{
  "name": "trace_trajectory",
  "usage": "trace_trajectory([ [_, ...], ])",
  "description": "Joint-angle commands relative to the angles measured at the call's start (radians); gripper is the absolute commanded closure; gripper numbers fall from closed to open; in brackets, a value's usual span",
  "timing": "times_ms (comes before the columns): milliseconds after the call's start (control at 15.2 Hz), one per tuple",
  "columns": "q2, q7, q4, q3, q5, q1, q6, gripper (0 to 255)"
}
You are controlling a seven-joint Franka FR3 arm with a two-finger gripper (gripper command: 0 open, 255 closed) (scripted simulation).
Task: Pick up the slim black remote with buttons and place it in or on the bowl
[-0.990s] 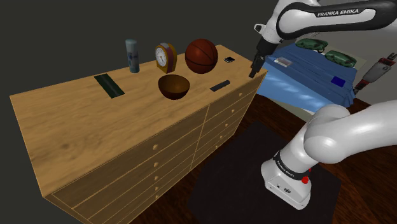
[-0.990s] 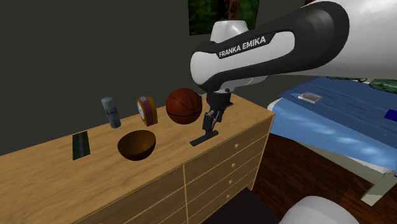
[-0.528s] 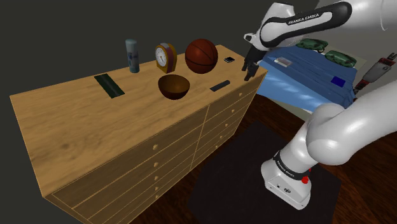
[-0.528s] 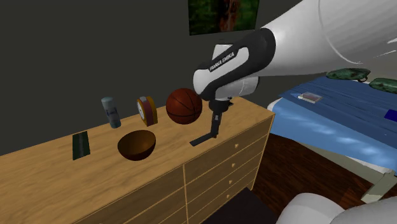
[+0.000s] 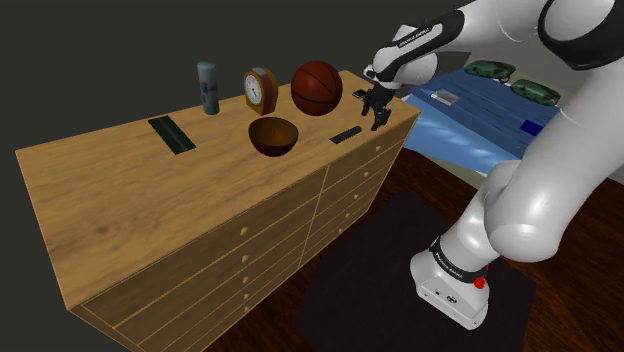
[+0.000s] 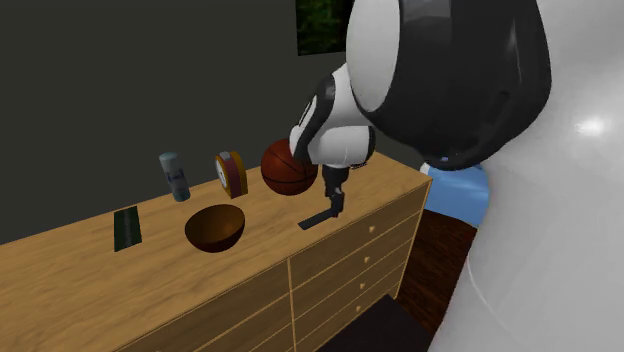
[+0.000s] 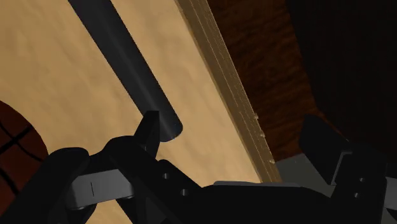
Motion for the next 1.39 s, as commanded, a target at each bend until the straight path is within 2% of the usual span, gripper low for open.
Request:
trace_trajectory([
  [0,0.12,-0.179,0.06,0.014,0.123,-0.019,0.022,0],
  [264,0.303,-0.417,0.195,0.114,0.263,-0.112,0.031,0],
  [528,0.455,-0.585,0.337,0.209,0.326,-0.195,0.032,0],
  [990,0.53,-0.618,0.353,0.253,0.377,-0.228,0.087,0],
  [1320,0.537,-0.62,0.355,0.257,0.381,-0.23,0.092,0],
])
